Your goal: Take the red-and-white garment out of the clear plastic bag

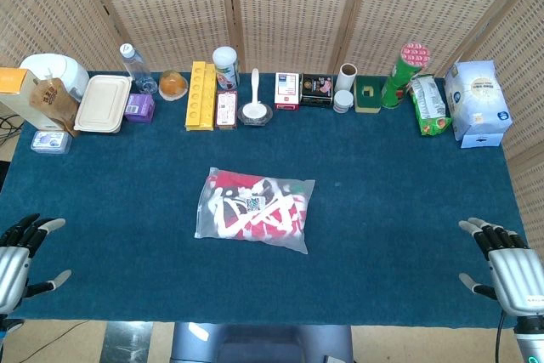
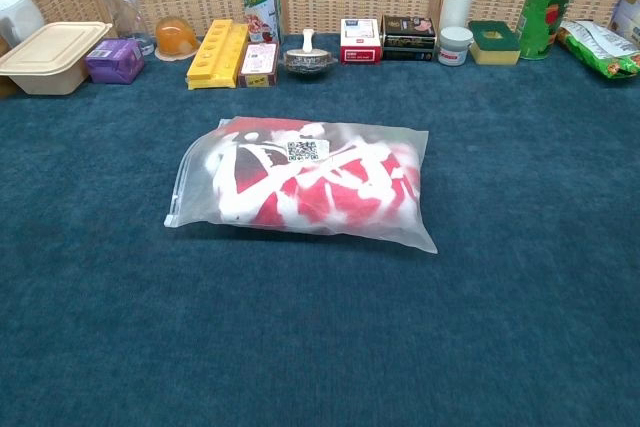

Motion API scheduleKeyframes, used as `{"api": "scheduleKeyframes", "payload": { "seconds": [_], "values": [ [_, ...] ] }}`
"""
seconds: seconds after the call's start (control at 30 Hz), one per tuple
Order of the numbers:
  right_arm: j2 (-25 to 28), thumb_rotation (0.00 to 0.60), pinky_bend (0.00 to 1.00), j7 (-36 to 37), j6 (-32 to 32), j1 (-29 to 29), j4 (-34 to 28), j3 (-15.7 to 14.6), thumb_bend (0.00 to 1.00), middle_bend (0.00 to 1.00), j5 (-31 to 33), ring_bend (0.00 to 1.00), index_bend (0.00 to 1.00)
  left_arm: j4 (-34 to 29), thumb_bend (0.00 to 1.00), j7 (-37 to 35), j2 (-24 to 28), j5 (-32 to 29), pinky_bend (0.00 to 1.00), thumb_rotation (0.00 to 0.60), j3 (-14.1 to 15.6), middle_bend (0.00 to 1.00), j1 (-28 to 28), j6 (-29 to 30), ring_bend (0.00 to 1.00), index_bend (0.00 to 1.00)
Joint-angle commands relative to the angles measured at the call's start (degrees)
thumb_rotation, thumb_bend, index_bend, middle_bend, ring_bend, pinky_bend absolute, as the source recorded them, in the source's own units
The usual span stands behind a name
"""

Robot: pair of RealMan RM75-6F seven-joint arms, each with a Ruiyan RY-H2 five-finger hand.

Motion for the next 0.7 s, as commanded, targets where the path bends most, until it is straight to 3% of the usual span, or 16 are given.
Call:
{"api": "scheduleKeyframes", "payload": {
  "seconds": [0.03,0.7],
  "values": [
    [-0.1,0.6,0.29,0.0,-0.3,0.1,0.0,0.0,0.08,0.24,0.2,0.26,0.22,0.1,0.12,0.2,-0.3,-0.3,0.17,0.6,0.0,0.23,-0.2,-0.5,0.12,0.21],
    [-0.3,0.6,0.29,2.7,-0.7,1.4,0.8,0.1,0.08,0.24,-1.3,0.26,0.22,-1.0,0.12,1.0,1.0,-0.5,0.17,0.6,-0.4,0.23,0.4,1.2,0.12,0.21]
  ]
}}
